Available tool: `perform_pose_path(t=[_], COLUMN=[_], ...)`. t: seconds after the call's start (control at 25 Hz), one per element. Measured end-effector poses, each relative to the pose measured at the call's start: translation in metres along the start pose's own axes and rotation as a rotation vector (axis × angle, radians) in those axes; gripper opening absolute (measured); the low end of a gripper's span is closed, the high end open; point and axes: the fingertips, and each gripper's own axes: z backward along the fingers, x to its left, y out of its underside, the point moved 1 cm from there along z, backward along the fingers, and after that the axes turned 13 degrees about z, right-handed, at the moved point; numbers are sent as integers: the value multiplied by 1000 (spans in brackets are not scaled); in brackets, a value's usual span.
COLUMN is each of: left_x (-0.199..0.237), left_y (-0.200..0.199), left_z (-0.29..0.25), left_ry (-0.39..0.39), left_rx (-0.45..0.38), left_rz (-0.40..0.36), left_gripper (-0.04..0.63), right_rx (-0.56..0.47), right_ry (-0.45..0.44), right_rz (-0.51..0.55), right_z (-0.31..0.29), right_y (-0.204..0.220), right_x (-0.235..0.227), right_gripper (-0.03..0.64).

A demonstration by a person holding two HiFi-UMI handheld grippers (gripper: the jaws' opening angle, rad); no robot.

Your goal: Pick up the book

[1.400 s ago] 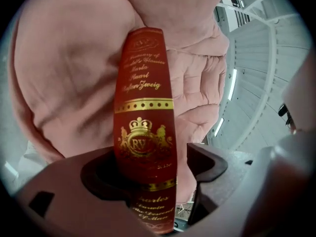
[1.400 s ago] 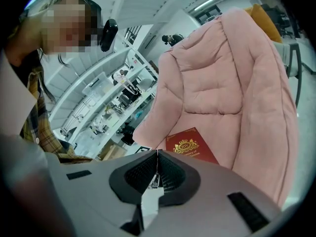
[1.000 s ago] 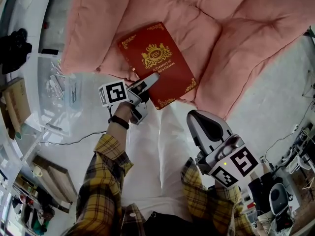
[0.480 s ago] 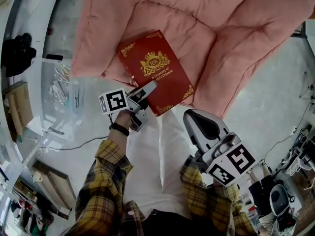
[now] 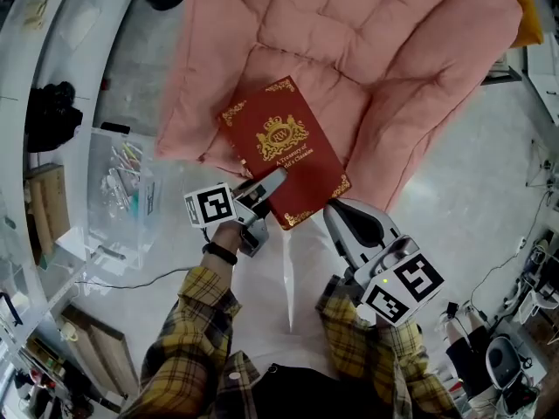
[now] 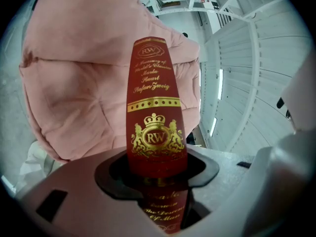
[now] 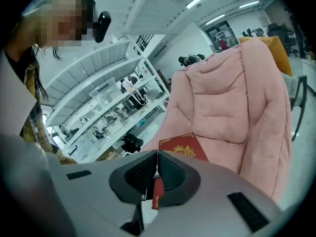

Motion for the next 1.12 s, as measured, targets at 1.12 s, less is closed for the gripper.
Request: perform_pose_path(t=[1.12], left_x=[-261], left_y=[65], left_z=[142], left_ry=[175], left_rx=[-107], left_rz=[-356], left_gripper=[239], right_rx=[-220], right_ry=[-67], right_rz=[350], right_z=[67], right_y=[-166], right_x=[120], right_gripper=[18])
